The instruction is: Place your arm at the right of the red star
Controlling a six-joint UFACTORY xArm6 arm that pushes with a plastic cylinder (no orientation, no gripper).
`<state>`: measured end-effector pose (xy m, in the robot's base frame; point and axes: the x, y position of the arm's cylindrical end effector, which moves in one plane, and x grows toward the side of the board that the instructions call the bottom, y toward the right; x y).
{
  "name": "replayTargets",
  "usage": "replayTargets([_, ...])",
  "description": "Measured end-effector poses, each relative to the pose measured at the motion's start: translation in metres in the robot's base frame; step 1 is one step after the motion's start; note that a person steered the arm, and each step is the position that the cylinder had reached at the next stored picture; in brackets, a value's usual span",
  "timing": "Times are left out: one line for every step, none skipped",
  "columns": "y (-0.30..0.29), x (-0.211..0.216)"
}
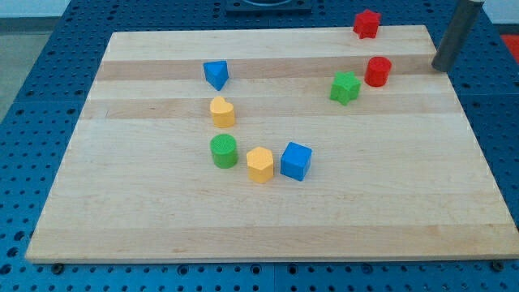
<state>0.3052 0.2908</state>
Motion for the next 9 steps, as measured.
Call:
replayTargets([0.000, 0.000])
replayTargets([0.000, 0.001])
replayTargets([-0.001, 0.003])
replayTargets([-0.001, 0.003])
replayTargets([-0.001, 0.000])
replayTargets([-0.001, -0.007])
replayTargets([-0.009, -0.037])
replayTargets([-0.020, -0.067])
replayTargets([-0.029, -0.097])
